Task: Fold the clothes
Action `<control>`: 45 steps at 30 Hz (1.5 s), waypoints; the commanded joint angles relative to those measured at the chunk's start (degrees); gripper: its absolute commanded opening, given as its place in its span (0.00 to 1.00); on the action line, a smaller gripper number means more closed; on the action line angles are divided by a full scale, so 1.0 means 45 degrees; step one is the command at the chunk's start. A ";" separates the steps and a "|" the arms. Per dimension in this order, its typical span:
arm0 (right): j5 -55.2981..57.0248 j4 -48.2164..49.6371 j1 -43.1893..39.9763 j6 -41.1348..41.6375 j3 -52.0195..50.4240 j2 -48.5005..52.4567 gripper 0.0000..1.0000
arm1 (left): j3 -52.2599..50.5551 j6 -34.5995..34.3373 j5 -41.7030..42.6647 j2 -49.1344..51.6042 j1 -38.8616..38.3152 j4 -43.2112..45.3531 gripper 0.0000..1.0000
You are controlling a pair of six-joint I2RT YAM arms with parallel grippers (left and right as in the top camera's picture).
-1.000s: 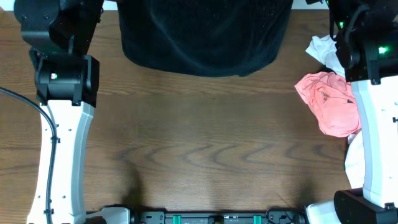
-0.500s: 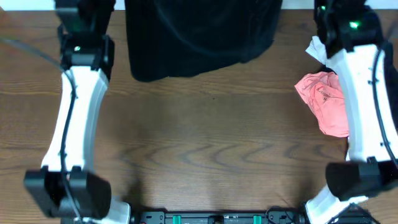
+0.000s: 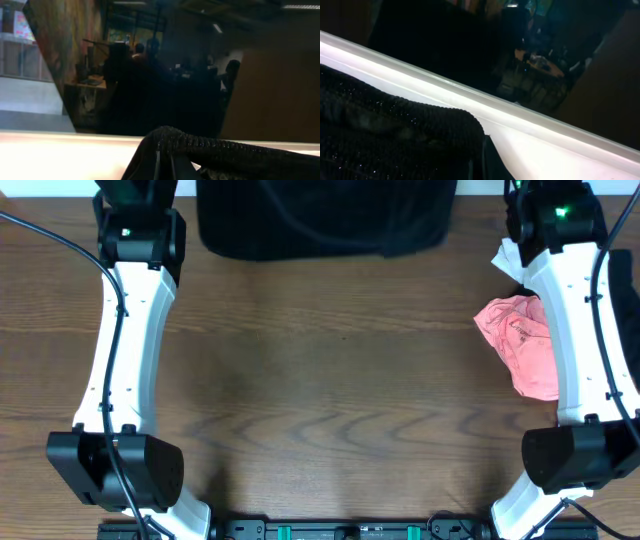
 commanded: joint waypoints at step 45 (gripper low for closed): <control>-0.3415 -1.7772 -0.0869 0.1384 0.0301 -0.0408 0.18 | 0.0442 0.0515 0.0379 -0.2701 0.0729 -2.0662 0.09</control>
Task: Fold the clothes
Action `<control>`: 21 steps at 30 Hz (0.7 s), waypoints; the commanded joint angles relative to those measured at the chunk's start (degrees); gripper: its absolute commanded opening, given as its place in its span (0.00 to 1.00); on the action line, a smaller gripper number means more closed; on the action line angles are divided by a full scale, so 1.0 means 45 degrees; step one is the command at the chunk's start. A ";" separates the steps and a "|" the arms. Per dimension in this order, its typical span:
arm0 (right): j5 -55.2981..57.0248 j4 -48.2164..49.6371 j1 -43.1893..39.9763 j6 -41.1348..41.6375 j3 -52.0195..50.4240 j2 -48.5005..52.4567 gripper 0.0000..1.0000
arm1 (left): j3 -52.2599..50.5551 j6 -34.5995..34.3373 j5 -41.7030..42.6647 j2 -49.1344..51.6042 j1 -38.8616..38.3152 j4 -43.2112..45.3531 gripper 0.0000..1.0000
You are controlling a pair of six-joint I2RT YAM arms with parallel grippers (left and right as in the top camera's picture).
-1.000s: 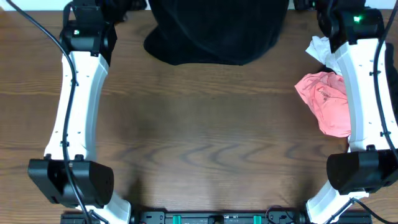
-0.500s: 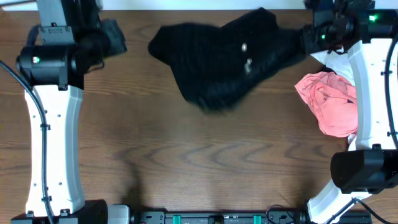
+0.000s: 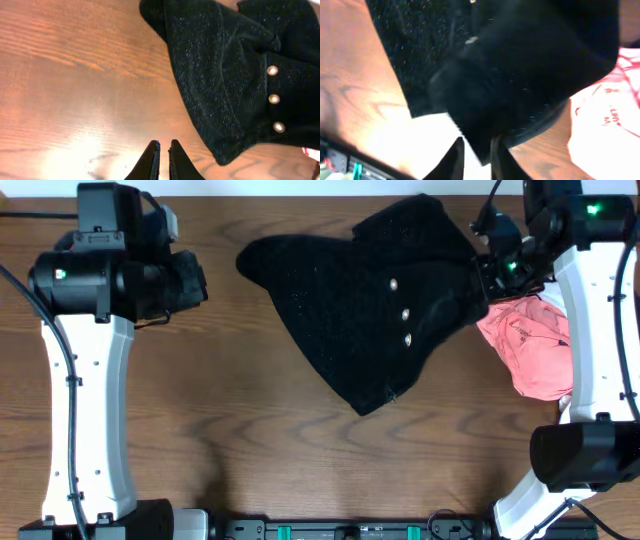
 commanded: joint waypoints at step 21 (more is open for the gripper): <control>0.0277 0.1030 0.0272 0.0296 -0.1389 -0.0389 0.45 | -0.2205 0.0534 0.0384 0.0073 -0.2157 0.0209 0.09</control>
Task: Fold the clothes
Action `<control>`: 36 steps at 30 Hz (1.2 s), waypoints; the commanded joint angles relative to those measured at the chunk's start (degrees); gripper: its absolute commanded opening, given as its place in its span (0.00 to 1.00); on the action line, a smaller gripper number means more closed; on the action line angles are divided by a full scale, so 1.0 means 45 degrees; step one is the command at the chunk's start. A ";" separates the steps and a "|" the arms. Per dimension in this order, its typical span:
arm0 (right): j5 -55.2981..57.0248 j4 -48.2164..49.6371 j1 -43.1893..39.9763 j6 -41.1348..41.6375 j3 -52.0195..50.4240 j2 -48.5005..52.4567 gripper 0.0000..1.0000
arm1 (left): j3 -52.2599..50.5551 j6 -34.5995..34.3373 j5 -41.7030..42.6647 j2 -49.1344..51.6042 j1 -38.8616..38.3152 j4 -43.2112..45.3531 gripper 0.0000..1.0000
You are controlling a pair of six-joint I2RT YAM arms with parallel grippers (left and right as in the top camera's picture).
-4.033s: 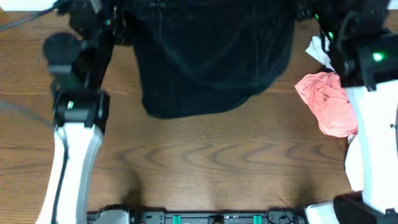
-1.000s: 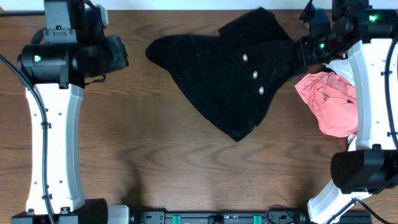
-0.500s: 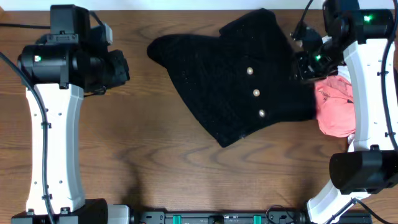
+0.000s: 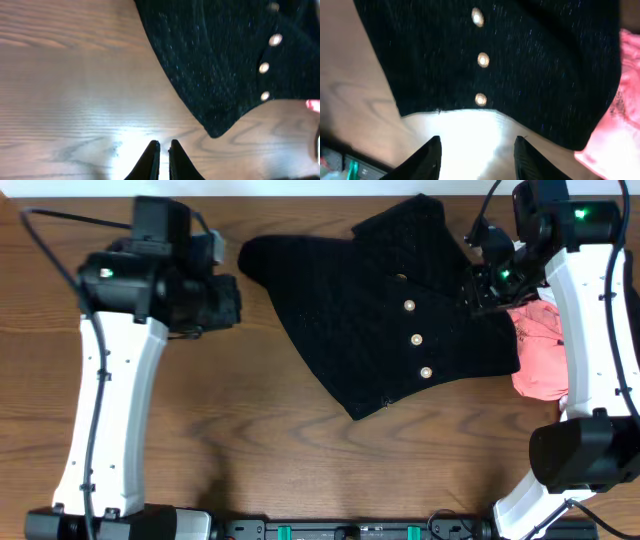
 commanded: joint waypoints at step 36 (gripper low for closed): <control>0.0821 0.5605 0.1209 0.3235 -0.3633 -0.0330 0.49 | -0.8063 -0.0029 0.0554 0.1763 -0.6018 1.0224 0.06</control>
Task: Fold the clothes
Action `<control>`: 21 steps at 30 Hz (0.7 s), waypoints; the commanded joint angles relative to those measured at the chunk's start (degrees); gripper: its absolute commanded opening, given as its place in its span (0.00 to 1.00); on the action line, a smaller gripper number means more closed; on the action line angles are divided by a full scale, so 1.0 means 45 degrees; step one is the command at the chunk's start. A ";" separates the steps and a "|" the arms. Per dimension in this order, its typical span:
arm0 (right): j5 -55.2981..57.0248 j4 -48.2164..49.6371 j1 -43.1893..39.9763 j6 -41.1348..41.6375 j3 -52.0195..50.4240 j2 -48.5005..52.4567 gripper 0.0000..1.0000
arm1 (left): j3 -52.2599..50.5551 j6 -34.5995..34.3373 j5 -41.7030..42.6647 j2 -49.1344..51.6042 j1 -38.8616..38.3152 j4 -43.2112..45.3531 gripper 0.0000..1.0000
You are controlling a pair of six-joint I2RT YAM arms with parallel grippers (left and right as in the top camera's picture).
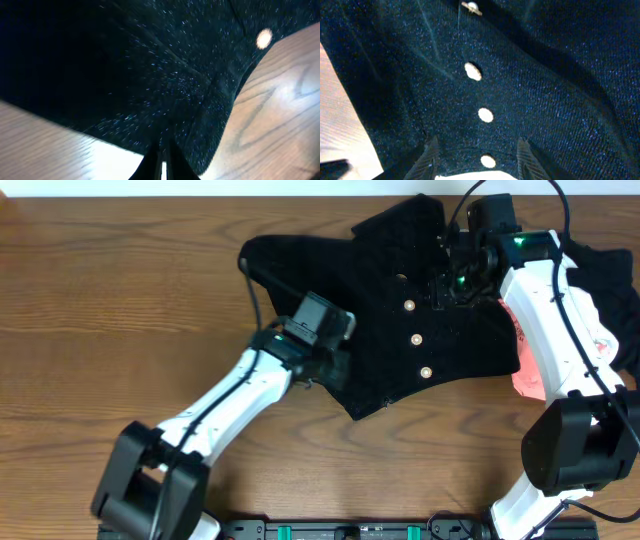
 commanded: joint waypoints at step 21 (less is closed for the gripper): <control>-0.0146 0.0408 -0.1651 0.0243 -0.0015 -0.0316 0.57 | -0.0073 0.0627 0.0034 0.3177 -0.0976 0.0505 0.06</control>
